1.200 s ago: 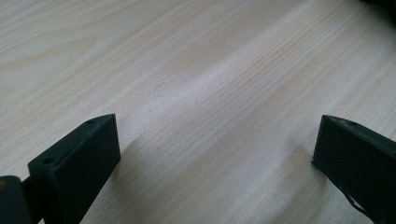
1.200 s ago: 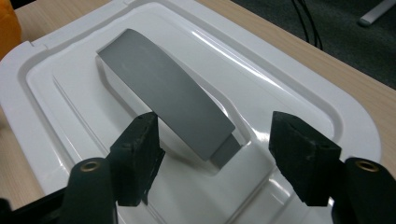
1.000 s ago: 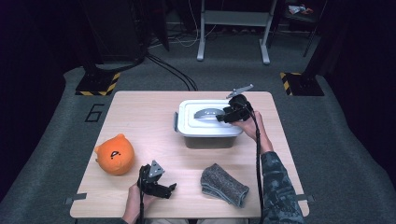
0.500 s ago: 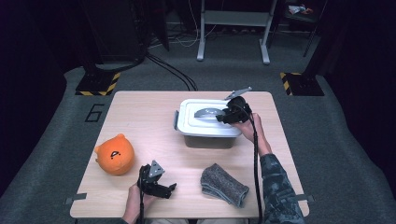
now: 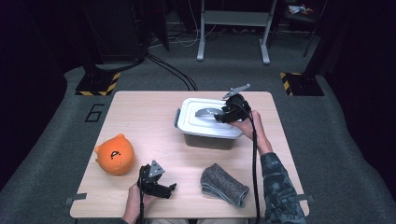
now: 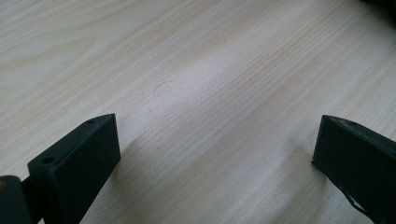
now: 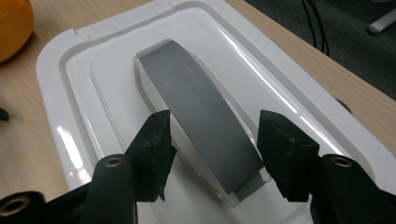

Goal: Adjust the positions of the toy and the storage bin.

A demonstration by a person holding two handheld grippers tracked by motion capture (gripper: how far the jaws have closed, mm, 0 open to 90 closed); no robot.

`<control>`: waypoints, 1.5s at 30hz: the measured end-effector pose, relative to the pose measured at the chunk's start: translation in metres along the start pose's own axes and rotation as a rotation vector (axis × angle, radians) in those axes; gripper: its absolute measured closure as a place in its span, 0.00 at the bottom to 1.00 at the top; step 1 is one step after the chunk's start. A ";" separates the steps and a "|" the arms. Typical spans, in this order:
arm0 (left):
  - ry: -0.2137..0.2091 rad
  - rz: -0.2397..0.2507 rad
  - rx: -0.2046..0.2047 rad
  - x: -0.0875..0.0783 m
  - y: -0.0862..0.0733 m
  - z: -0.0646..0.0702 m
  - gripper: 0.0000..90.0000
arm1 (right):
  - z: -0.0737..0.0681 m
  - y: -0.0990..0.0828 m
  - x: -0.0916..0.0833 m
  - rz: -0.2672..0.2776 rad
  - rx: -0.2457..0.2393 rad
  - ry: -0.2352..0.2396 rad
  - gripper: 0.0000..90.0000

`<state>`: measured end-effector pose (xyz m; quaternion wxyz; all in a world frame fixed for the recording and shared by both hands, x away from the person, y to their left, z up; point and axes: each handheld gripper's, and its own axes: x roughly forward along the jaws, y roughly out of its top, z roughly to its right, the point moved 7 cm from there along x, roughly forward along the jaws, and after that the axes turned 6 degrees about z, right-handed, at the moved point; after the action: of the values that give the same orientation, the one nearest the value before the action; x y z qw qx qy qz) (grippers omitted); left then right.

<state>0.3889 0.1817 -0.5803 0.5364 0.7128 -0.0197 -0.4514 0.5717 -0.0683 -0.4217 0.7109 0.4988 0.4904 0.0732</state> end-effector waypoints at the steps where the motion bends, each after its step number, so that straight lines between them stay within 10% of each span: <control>1: 0.000 0.000 0.000 0.000 0.000 0.000 0.00 | -0.001 0.001 0.001 -0.010 -0.010 0.011 0.51; 14: 0.000 0.000 0.000 0.000 0.000 0.000 0.00 | -0.006 -0.001 0.002 -0.002 -0.020 0.032 0.61; 31: -0.001 -0.002 0.003 0.000 0.000 0.000 0.00 | -0.021 0.001 0.004 -0.012 0.058 -0.055 0.66; 45: 0.002 -0.003 0.009 0.000 0.000 -0.001 0.00 | -0.027 0.013 0.017 0.000 -0.062 -0.010 0.72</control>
<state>0.3893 0.1824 -0.5802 0.5325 0.7158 -0.0203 -0.4513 0.5646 -0.0338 -0.4226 0.7285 0.4769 0.4842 0.0858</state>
